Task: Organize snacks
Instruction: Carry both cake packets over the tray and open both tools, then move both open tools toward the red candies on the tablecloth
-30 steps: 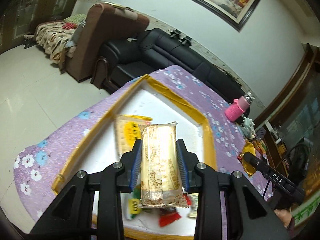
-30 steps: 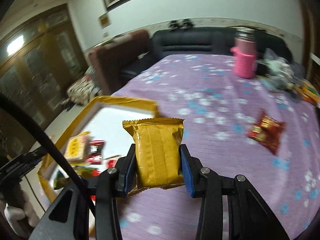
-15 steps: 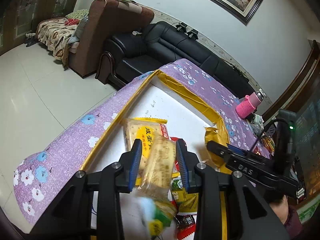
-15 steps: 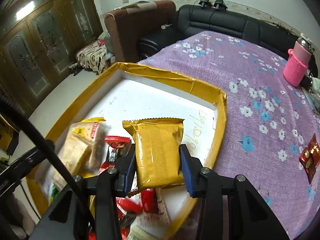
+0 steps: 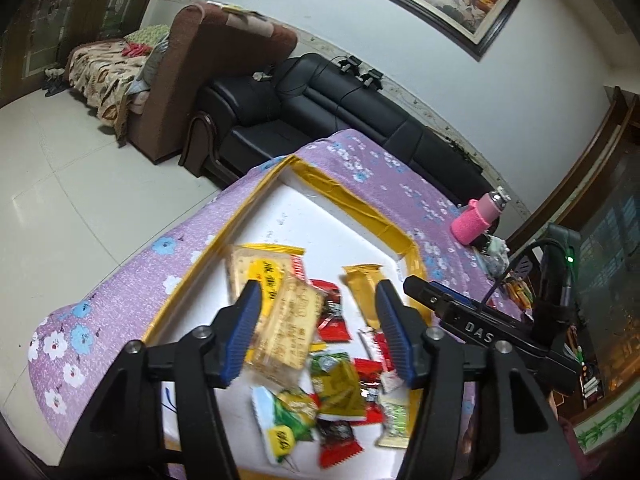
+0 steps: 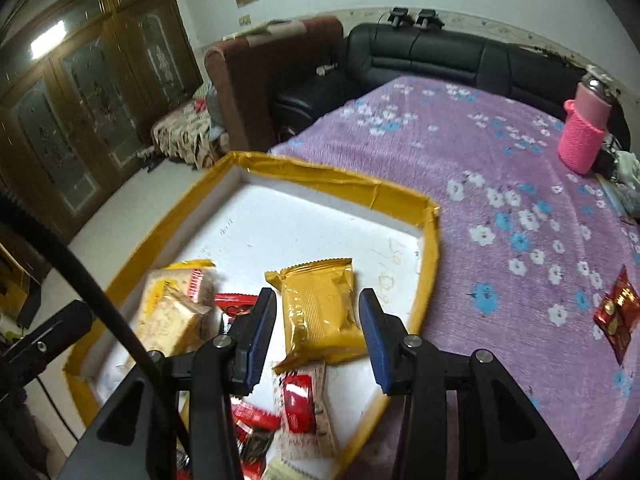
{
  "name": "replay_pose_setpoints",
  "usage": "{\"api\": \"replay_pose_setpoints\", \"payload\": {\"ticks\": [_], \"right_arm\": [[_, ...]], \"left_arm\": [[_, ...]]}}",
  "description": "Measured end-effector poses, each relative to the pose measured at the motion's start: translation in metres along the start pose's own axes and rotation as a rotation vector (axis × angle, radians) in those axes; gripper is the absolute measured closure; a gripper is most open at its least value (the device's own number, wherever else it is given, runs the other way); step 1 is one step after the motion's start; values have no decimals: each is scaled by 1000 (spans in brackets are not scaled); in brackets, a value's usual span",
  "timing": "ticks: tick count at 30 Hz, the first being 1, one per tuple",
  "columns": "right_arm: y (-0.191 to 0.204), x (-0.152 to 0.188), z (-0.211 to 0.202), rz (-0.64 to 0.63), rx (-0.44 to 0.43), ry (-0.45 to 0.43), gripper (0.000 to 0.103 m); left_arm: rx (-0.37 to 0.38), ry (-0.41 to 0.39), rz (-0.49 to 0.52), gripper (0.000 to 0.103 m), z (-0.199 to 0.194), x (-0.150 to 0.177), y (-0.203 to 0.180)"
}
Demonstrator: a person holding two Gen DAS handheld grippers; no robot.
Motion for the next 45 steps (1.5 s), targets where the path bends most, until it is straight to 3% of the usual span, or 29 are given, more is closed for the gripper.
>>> {"api": "replay_pose_setpoints", "payload": {"ticks": [2, 4, 8, 14, 21, 32, 45], "right_arm": [[-2, 2, -12, 9, -1, -22, 59], [-5, 9, -27, 16, 10, -51, 58], [-12, 25, -54, 13, 47, -98, 56], [-33, 55, -93, 31, 105, -151, 54], [-68, 83, -130, 91, 152, -207, 50], [-111, 113, -154, 166, 182, -230, 47], [-155, 128, -148, 225, 220, -201, 46]], "left_arm": [[-18, -13, 19, 22, -5, 3, -8], [-55, -30, 57, 15, -10, 11, -20], [-59, -34, 138, 15, -17, 30, -46], [-155, -123, 322, 15, -38, 57, -88], [-190, -150, 432, 15, -50, 79, -120], [-199, -111, 504, 15, -41, 105, -150], [-196, -34, 516, 15, -17, 117, -151]]}}
Point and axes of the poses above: each gripper's, at about its wrist camera, not at the fingertips, and z roughly the way its jaws point, y to its left, x to its underside, the point moved 5 cm from there along z, roughly the way its jaws point, and after that the axes turned 10 degrees about -z, right-handed, at the moved point
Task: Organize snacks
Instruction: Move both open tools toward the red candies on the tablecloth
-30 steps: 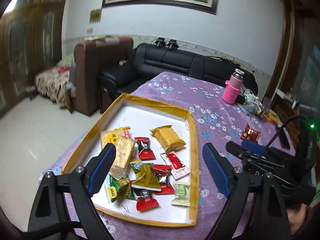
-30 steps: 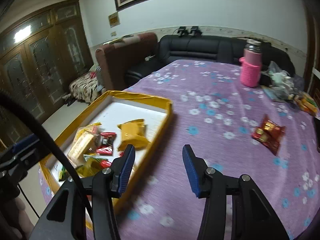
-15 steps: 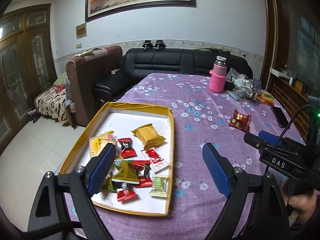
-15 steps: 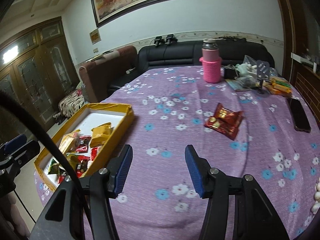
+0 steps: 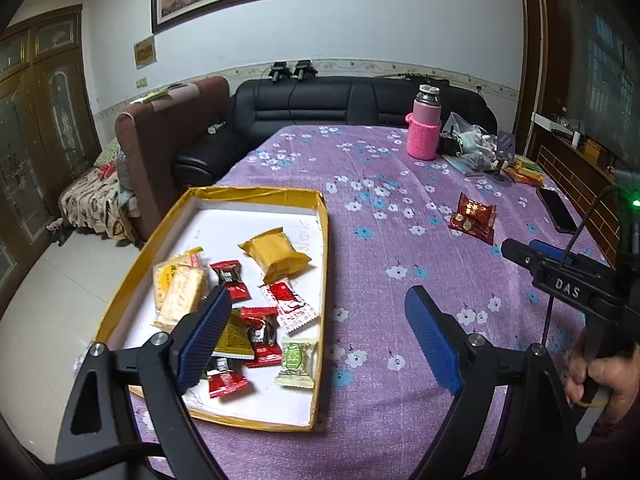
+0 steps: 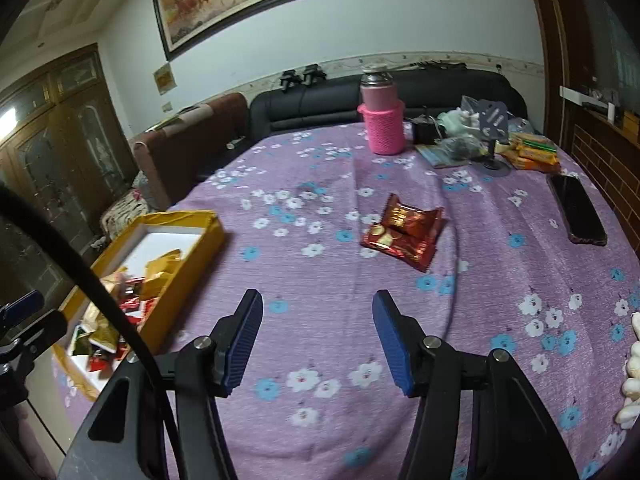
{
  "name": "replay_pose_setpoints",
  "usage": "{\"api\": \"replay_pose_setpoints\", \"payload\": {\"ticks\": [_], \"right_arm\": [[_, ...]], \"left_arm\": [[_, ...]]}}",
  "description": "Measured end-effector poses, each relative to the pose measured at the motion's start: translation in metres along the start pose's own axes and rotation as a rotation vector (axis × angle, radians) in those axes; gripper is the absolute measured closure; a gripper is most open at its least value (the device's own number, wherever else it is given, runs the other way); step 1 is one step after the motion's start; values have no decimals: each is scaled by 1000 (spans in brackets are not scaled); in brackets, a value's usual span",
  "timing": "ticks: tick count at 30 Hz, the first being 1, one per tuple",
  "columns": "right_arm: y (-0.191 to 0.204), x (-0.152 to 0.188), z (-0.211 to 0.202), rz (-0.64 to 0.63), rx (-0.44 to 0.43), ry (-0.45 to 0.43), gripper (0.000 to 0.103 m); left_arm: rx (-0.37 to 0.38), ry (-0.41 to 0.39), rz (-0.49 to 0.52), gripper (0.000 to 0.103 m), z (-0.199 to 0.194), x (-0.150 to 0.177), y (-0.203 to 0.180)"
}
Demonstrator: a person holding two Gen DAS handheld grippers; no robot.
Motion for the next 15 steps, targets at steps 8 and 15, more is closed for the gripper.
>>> {"api": "replay_pose_setpoints", "payload": {"ticks": [8, 15], "right_arm": [[-93, -9, 26, 240, 82, 40, 46], [-127, -28, 62, 279, 104, 82, 46]], "left_arm": [[63, 53, -31, 14, 15, 6, 1], [126, 88, -55, 14, 28, 8, -4]]}}
Point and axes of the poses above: each gripper's, at about its wrist camera, not at the fingertips, and z roughly the way its jaws point, y to its left, x to its underside, the point moved 5 cm from there along z, roughly the way its jaws point, and after that the axes turned 10 degrees about -z, right-handed, at the moved point
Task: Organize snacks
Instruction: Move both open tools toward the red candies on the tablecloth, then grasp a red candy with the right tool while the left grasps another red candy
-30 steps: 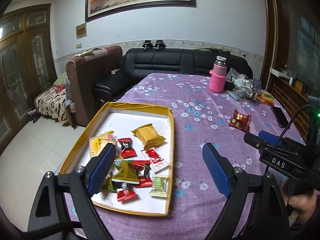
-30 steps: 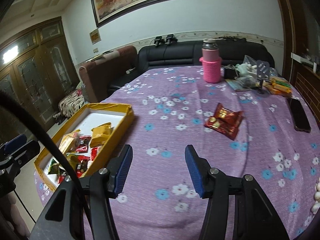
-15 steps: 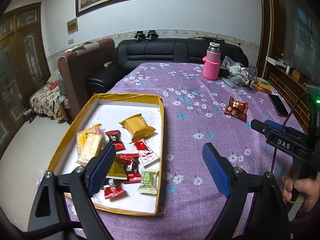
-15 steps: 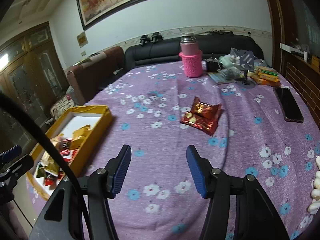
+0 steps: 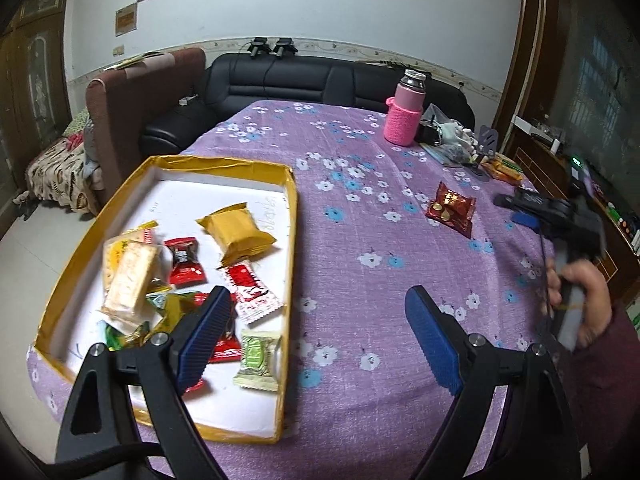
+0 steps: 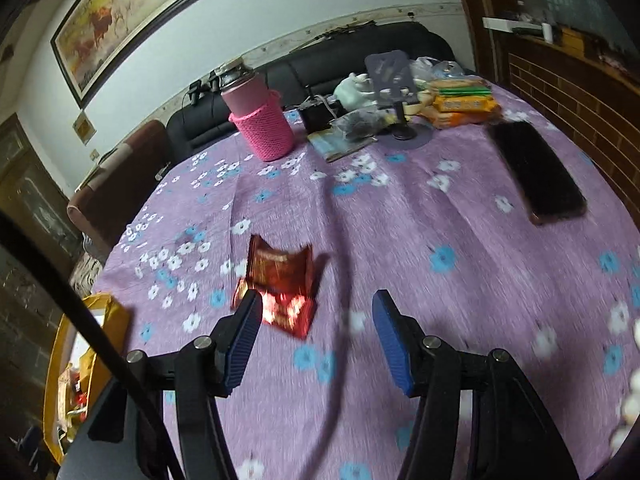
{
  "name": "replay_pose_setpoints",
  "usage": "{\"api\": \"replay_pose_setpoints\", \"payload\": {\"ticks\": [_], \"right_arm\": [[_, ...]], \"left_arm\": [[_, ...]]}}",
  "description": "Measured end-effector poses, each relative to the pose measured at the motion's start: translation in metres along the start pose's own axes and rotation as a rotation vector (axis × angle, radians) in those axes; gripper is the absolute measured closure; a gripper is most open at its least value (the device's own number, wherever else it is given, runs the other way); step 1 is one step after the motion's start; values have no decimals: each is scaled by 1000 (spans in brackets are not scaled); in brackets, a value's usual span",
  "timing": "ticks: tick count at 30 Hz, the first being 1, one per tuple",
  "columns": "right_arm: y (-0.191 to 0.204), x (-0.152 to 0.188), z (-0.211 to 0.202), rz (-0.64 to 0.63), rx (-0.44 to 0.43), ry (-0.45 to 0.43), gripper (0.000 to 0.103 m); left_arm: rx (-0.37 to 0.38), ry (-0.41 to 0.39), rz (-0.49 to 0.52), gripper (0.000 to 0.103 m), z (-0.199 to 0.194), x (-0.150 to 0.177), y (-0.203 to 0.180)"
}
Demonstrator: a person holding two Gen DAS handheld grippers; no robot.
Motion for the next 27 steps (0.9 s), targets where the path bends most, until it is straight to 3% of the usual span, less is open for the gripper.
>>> {"api": "replay_pose_setpoints", "payload": {"ticks": [5, 8, 11, 13, 15, 17, 19, 21, 24, 27], "right_arm": [[13, -30, 43, -57, 1, 45, 46], [18, -37, 73, -57, -48, 106, 46], [30, -23, 90, -77, -121, 219, 64], [46, -3, 85, -94, -238, 288, 72], [69, 20, 66, -97, -455, 361, 73], [82, 31, 37, -144, -564, 341, 73], [75, 30, 21, -145, -529, 287, 69], [60, 26, 16, -163, -356, 218, 61], [59, 23, 27, -213, -211, 195, 55], [67, 18, 46, -221, -157, 181, 50]], "left_arm": [[18, 18, 15, 14, 6, 2, -6], [16, 29, 21, 14, 9, 2, -5], [22, 43, 15, 14, 14, 1, -3], [38, 57, 1, 14, 19, 0, -2], [53, 67, -12, 14, 23, -1, -1], [66, 75, -23, 14, 26, -1, -1], [78, 85, -28, 14, 28, 0, -3], [90, 97, -27, 14, 30, 2, -6], [110, 111, -15, 14, 29, 6, -12], [138, 119, -14, 14, 27, 8, -17]]}}
Point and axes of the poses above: each gripper's, at about its wrist camera, not at the fingertips, and z roughly the way its jaws point, y to its left, x to its underside, the point moved 5 cm from there along z, roughly the way its jaws point, and after that the axes turned 10 degrees about -z, right-handed, at the moved point
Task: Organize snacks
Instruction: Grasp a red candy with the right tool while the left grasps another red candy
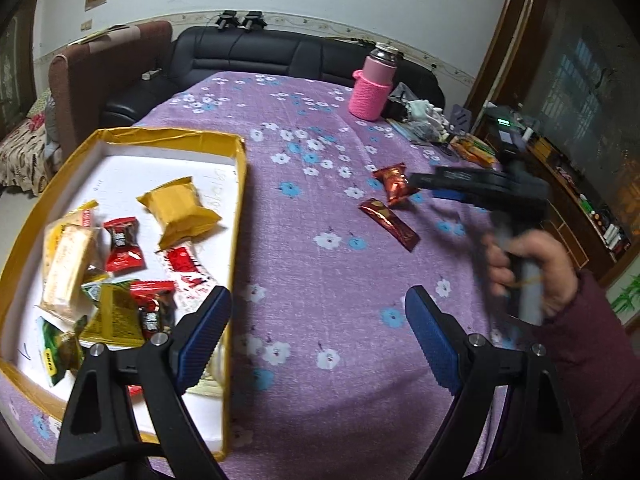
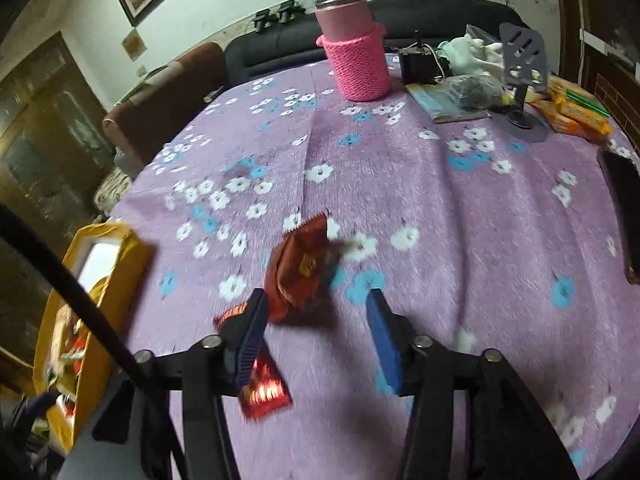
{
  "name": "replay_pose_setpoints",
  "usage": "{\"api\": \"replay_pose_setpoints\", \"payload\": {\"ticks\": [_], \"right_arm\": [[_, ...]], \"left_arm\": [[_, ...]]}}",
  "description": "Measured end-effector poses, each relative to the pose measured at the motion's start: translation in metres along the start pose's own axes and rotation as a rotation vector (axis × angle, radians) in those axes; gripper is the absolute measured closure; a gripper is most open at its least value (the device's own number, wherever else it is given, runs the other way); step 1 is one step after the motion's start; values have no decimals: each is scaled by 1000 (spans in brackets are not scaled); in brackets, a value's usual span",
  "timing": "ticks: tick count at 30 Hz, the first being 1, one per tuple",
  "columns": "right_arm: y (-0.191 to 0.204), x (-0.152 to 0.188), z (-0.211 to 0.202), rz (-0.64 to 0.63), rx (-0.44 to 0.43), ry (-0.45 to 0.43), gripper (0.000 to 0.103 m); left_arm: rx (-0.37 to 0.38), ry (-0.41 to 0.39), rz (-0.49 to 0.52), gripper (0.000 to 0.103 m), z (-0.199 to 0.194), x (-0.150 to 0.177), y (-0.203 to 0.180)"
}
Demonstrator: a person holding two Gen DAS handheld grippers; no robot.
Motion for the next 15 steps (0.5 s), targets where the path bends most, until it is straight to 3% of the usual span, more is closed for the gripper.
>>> {"api": "replay_pose_setpoints", "payload": {"ticks": [4, 6, 8, 13, 15], "right_arm": [[7, -13, 26, 4, 14, 25, 50], [11, -11, 37, -12, 60, 61, 70], [13, -18, 34, -18, 70, 56, 73], [-6, 5, -7, 16, 90, -11, 74], [-15, 16, -27, 61, 57, -56, 74]], "left_arm": [[0, 26, 3, 14, 4, 2, -3], [12, 49, -6, 14, 10, 2, -4], [24, 71, -24, 14, 15, 0, -5], [32, 84, -17, 14, 36, -12, -23], [15, 74, 6, 14, 52, -19, -37]]}}
Point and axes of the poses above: each gripper's, at about its wrist camera, not at the fingertips, and z roughly the way its jaws point, y to its left, x to its underside, the point moved 5 cm from there along z, roughly the way its jaws point, and after that the axes turned 10 degrees about -z, right-handed, at the moved point
